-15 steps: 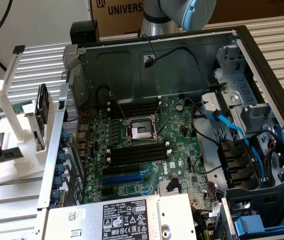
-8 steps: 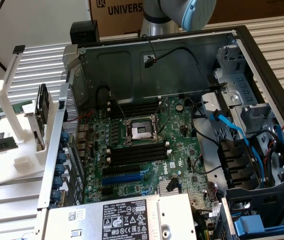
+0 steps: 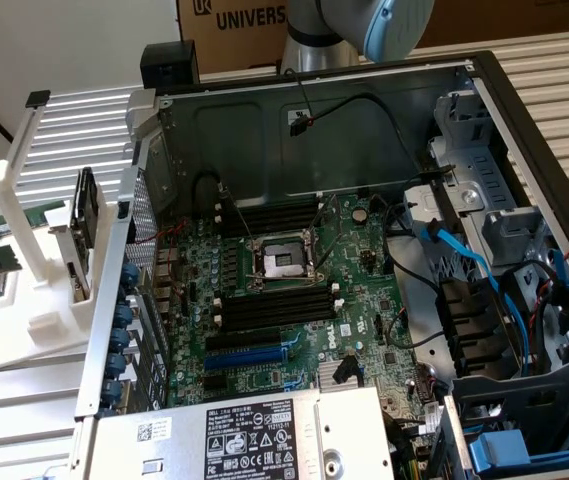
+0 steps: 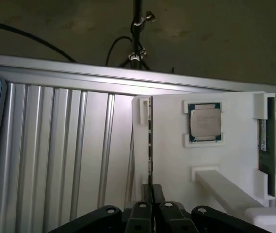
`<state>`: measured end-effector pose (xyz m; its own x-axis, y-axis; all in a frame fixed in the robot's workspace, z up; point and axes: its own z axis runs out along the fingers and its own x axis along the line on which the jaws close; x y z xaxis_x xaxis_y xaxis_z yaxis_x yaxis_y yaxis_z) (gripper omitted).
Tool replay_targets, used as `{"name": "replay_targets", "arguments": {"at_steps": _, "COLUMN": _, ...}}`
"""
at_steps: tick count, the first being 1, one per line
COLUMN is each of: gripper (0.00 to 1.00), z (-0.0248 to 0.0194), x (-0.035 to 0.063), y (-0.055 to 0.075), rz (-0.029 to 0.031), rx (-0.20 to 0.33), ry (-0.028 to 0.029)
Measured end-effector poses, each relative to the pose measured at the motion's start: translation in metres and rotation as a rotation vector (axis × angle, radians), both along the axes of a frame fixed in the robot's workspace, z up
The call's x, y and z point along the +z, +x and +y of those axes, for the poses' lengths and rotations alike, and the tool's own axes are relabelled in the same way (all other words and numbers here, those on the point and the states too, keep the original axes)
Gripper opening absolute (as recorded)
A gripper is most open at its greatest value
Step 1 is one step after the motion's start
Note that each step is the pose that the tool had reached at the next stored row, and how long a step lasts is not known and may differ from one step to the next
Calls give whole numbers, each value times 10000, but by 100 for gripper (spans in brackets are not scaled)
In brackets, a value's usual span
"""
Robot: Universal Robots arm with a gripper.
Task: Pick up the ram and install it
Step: 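Pick up the ram and move it above insertion slot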
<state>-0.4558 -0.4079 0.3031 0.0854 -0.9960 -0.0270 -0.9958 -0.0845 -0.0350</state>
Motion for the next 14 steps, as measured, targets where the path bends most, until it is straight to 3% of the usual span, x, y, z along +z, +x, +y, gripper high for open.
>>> {"name": "replay_targets", "arguments": {"at_steps": 8, "gripper": 12, "z": -4, "x": 365, "y": 2, "rz": -1, "rx": -18, "ry": 0}}
{"name": "replay_targets", "arguments": {"at_steps": 9, "gripper": 12, "z": -7, "x": 459, "y": 14, "rz": 0, "rx": -18, "ry": 0}}
{"name": "replay_targets", "arguments": {"at_steps": 14, "gripper": 12, "z": -8, "x": 631, "y": 67, "rz": -1, "rx": -36, "ry": -1}}
